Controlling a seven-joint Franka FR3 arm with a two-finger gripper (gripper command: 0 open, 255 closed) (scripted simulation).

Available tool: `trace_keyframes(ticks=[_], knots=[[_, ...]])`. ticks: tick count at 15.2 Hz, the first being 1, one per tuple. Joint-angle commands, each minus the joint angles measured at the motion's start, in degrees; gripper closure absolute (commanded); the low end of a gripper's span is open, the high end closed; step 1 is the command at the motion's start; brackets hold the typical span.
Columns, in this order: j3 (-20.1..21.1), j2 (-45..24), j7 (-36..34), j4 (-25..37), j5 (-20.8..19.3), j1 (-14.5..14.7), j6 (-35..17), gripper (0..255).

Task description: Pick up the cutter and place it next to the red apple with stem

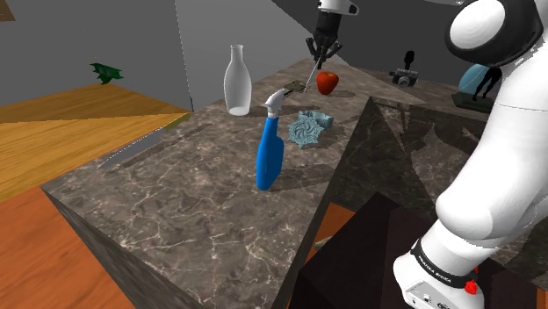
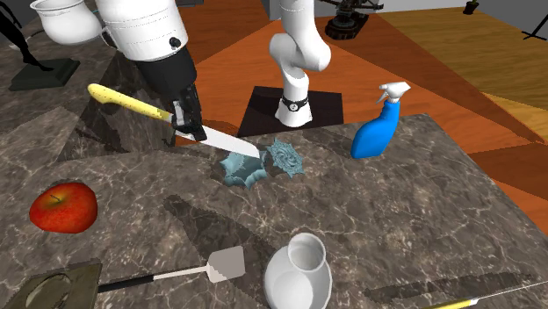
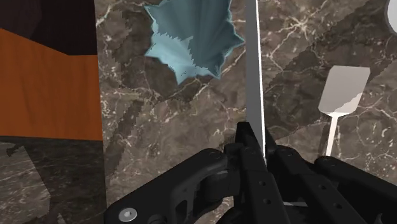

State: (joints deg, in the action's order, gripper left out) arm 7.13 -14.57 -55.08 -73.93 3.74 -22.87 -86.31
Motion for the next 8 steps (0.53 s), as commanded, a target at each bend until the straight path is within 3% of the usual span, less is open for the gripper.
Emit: trace_keyframes(ticks=[1,8], knots=[[-0.89,-0.35,2.5,0.41,0.1,-1.56,0.29,255],[-3.93,-4.64,10.85,6.88,0.26,-7.07,3.18,255]])
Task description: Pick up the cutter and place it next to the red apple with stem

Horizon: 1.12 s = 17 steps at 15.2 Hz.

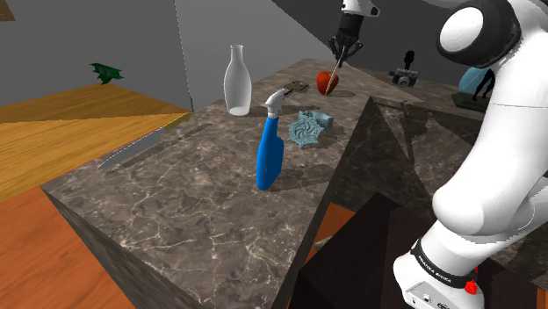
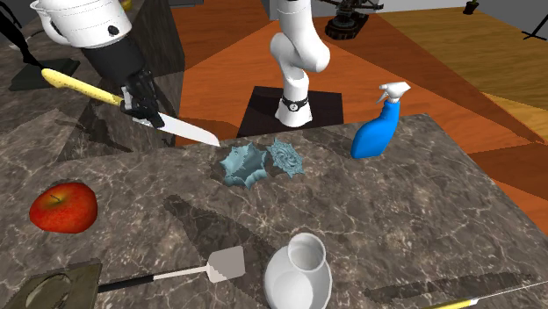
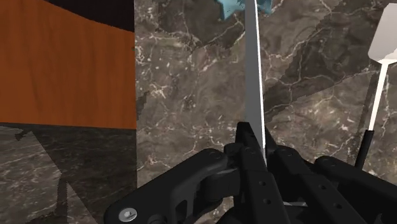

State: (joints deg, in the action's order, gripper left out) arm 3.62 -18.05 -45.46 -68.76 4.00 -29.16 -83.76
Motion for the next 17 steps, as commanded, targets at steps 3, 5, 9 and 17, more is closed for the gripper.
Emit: trace_keyframes(ticks=[3,5,9,17], knots=[[-1.53,-4.27,4.6,6.45,0.08,-3.21,2.56,255],[-2.18,-6.92,6.77,10.59,0.14,-4.86,4.23,255],[-3.35,-16.43,11.28,26.14,0.39,-8.77,10.65,255],[-3.43,-10.29,12.02,9.56,0.29,-8.66,0.22,255]])
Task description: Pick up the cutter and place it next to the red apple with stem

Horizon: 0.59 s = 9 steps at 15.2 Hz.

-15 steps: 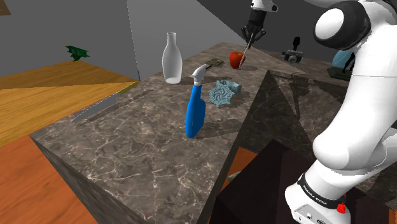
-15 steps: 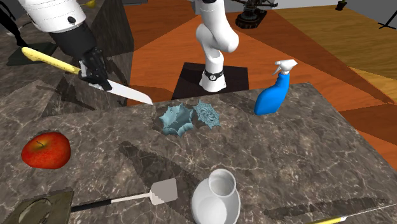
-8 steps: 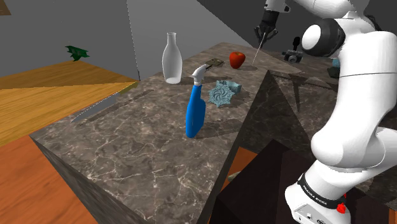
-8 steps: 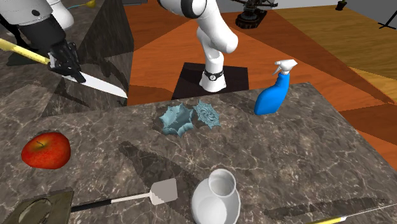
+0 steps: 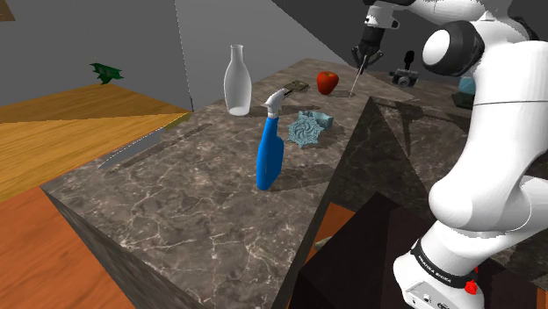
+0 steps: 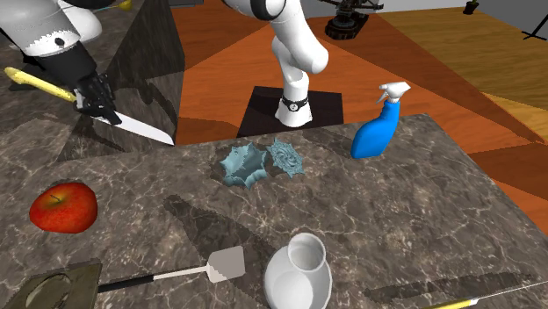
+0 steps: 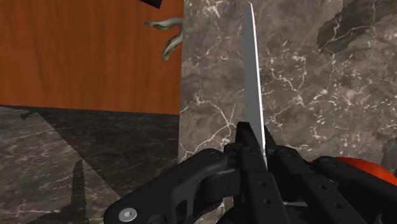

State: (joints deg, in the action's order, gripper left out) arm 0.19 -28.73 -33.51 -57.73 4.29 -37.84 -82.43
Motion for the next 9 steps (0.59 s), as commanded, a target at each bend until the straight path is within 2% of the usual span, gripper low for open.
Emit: trace_keyframes(ticks=[1,9], knots=[[-0.01,0.81,0.13,-2.91,-0.01,0.04,-2.14,255],[-0.05,2.84,0.63,-12.33,0.0,0.13,-9.51,255]])
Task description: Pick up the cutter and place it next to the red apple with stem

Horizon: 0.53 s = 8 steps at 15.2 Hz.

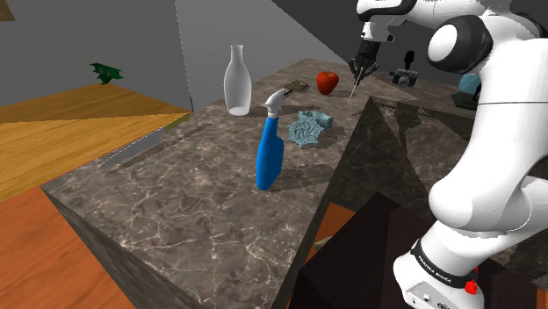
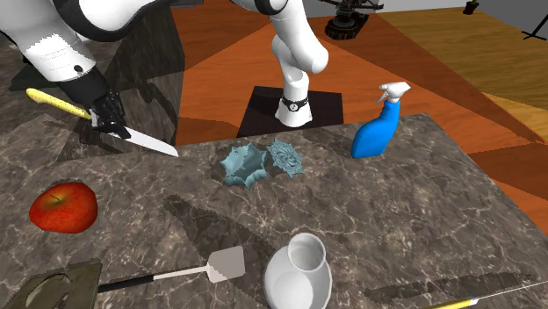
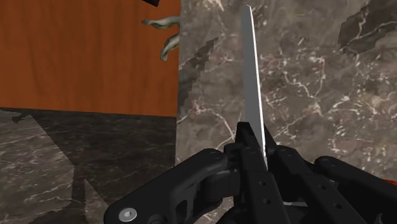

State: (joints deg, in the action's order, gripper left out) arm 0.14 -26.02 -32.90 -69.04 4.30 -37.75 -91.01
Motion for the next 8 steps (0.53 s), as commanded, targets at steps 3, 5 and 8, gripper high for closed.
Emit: trace_keyframes(ticks=[3,5,8], knots=[[-0.01,0.46,0.19,-3.86,0.01,0.06,-3.42,255],[-0.01,0.58,0.3,-5.59,0.02,0.08,-5.03,255],[-0.02,0.64,0.46,-7.98,0.05,0.1,-7.36,255]])
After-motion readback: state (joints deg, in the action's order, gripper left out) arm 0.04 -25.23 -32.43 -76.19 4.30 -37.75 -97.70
